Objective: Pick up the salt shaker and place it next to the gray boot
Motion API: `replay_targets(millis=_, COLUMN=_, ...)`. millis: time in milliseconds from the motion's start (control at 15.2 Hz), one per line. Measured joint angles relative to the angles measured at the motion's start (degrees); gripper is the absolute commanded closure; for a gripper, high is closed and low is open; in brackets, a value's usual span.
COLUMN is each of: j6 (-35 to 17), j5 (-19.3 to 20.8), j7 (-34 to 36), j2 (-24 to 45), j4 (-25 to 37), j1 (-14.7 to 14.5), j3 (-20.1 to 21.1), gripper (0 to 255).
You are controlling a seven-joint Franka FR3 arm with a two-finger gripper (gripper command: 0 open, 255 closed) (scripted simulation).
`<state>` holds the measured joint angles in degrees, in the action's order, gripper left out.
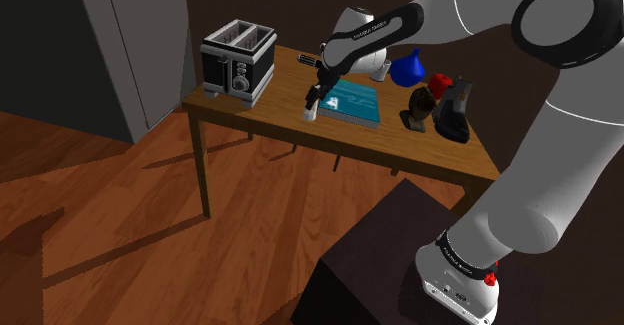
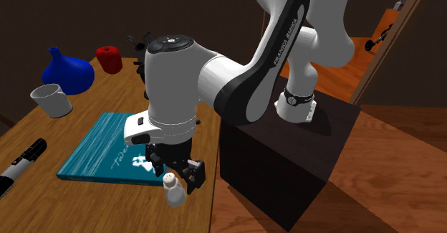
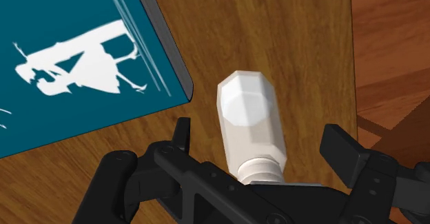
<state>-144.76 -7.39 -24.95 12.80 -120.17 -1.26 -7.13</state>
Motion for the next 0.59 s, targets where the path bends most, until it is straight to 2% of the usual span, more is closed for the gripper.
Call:
replay_targets(millis=132, j6=0.0, j5=0.0, j7=0.0, j2=0.0, j4=0.0, j1=0.0, j3=0.0, gripper=0)
replay_targets(millis=198, j6=0.0, j5=0.0, j7=0.0, j2=0.0, j4=0.0, j1=0.0, j3=0.0, gripper=255)
replay_targets(millis=594, j6=0.0, j5=0.0, j7=0.0, j2=0.0, j4=0.0, j1=0.0, j3=0.0, gripper=255)
